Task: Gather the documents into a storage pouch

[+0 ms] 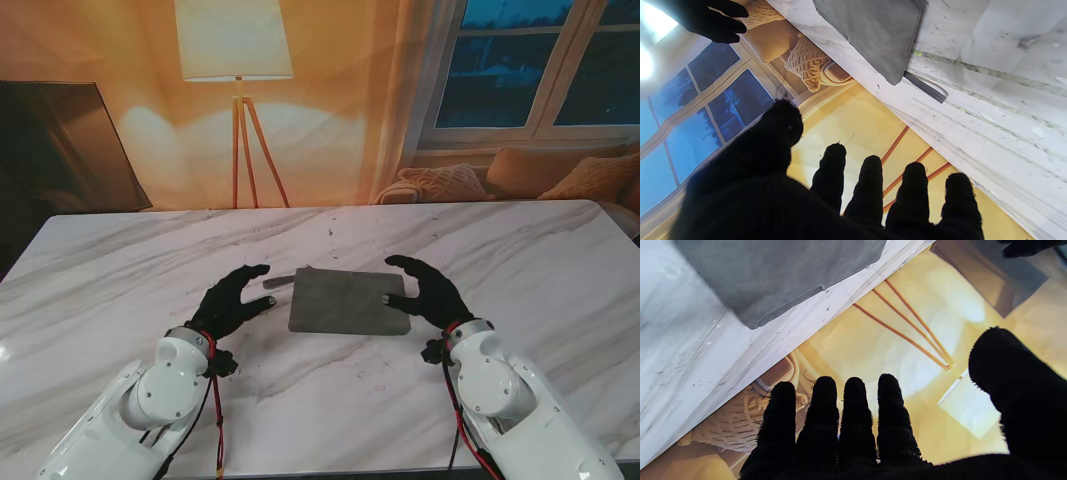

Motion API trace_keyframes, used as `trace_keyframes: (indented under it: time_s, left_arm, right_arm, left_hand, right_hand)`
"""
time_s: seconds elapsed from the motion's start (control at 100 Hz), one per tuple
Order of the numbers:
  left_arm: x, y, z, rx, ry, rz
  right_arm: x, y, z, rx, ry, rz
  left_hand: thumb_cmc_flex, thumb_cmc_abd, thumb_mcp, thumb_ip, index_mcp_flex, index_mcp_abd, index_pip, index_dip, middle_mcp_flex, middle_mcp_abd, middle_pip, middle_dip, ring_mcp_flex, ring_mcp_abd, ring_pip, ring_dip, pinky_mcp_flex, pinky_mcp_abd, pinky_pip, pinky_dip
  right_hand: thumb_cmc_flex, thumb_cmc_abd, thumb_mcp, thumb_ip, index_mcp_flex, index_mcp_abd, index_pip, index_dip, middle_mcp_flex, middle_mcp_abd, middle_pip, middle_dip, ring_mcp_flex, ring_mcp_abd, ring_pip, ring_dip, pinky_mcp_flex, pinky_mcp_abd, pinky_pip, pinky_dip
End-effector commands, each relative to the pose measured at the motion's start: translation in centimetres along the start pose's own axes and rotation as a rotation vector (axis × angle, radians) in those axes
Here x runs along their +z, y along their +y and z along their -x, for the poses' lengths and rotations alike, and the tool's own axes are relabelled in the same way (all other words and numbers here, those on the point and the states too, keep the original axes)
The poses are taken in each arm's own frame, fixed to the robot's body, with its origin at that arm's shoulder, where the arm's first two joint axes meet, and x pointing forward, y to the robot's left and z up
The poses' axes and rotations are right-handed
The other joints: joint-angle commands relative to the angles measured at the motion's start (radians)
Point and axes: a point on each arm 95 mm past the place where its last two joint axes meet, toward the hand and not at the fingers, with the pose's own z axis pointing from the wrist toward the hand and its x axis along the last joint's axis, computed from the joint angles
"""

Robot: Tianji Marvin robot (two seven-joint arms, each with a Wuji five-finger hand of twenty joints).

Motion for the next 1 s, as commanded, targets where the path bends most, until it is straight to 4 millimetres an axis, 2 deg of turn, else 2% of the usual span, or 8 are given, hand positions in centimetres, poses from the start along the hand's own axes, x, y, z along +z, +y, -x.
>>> trace_keyframes:
  time_s: [0.0,0.11,0.22,0.35,0.42,0.49,0.66,0.99]
  left_arm:
    - [-0.3,0.1,-0.5,-0.021,0.024,0.012]
    - [-0.7,0.1,-0.8,-0.044,0.051,0.020]
    - [-1.3,0.0,-0.9,-0.038,0.073,0.032]
    - [-1.8,-0.2,-1.0,-0.029,0.084,0.062]
    - [-1.9,-0.1,-0.9,-0.023,0.095,0.066]
    - [-1.8,0.0,-0.9,-0.019,0.107,0.059]
    - [-1.7,0.2,-0.9,-0.018,0.126,0.043]
    - [-1.7,0.3,-0.9,-0.020,0.120,0.037]
  right_arm:
    - [-0.6,-0.6,-0.3,0.012,0.017,-0.008]
    - [-1.2,-0.9,-0.4,0.012,0.061,-0.002]
    - [-1.3,-1.4,-0.2,0.002,0.077,-0.011]
    - [-1.3,-1.9,0.0,0.014,0.075,-0.020]
    - [-1.3,-2.3,-0.1,0.021,0.077,-0.024]
    - [-1.3,-2.5,-0.2,0.020,0.087,-0.021]
    - [-1.4,-2.7,-0.7,0.016,0.111,-0.012]
    - [-1.5,-2.4,-0.8,0.012,0.112,0.004]
  left_hand:
    - [-0.035,0.015,-0.033,0.006,-0.044,0.000,-0.020,-0.012,0.016,-0.002,-0.006,-0.022,0.013,0.006,0.010,-0.006,0.018,0.009,0.016,0.032]
    - [-0.034,0.019,-0.047,0.007,-0.040,0.007,-0.023,-0.012,0.026,0.010,-0.003,-0.022,0.019,0.008,0.016,-0.004,0.018,0.001,0.019,0.046]
    - [-0.024,0.013,-0.046,0.009,-0.009,0.011,-0.012,-0.007,0.035,0.015,-0.003,-0.021,0.018,0.007,0.016,-0.005,0.011,-0.008,0.013,0.050]
    - [-0.002,-0.002,-0.017,0.013,0.060,-0.018,0.018,0.008,0.024,-0.007,-0.017,-0.025,0.004,0.002,0.008,-0.011,0.009,-0.001,0.001,0.047]
    - [-0.004,-0.020,0.035,0.013,0.059,-0.023,0.018,0.011,0.023,-0.026,-0.025,-0.031,0.009,-0.004,0.007,-0.018,0.029,0.005,-0.001,0.047]
    - [-0.015,-0.037,0.088,0.009,0.045,-0.021,0.014,0.008,0.023,-0.031,-0.022,-0.037,0.020,-0.011,0.013,-0.021,0.047,0.009,0.005,0.053]
    - [-0.017,-0.046,0.113,0.006,0.008,-0.008,0.001,0.002,0.035,-0.036,-0.010,-0.036,0.043,-0.014,0.031,-0.016,0.061,-0.001,0.013,0.059]
    - [-0.025,-0.041,0.117,0.003,0.002,0.000,0.001,-0.001,0.041,-0.009,0.000,-0.030,0.031,0.004,0.045,-0.009,0.057,-0.007,0.021,0.077]
  right_hand:
    - [-0.043,0.058,-0.060,0.035,-0.046,0.029,-0.023,-0.009,-0.001,0.015,-0.002,-0.007,0.016,-0.002,-0.012,-0.007,0.010,-0.038,-0.017,0.014]
    - [-0.057,0.119,-0.114,0.054,-0.063,0.066,-0.018,-0.005,-0.005,0.049,0.023,-0.003,0.032,0.005,0.003,-0.003,0.026,-0.047,-0.011,0.015]
    - [-0.047,0.111,-0.112,0.060,-0.053,0.040,-0.008,-0.001,0.006,0.038,0.030,-0.006,0.045,0.012,0.011,-0.001,0.038,-0.036,0.001,0.017]
    - [-0.026,0.081,-0.084,0.060,-0.049,-0.198,-0.006,0.003,0.019,-0.023,0.017,-0.016,0.054,0.020,0.014,0.000,0.052,0.020,0.036,0.027]
    - [-0.023,0.060,-0.052,0.051,-0.037,-0.248,-0.025,0.001,0.025,-0.046,0.004,-0.018,0.061,0.019,0.011,0.001,0.056,0.030,0.054,0.028]
    - [-0.018,0.048,-0.038,0.048,-0.037,-0.221,-0.030,0.004,0.022,-0.044,0.002,-0.017,0.066,0.016,0.012,0.001,0.059,0.022,0.059,0.024]
    - [-0.015,0.028,0.004,0.040,-0.047,-0.147,-0.026,0.021,0.005,-0.042,0.018,-0.013,0.062,0.004,0.018,0.001,0.051,-0.014,0.065,0.004]
    - [-0.017,0.028,0.017,0.037,-0.048,-0.116,-0.003,0.031,-0.011,-0.034,0.038,-0.012,0.050,0.001,0.028,0.000,0.039,-0.031,0.080,-0.007]
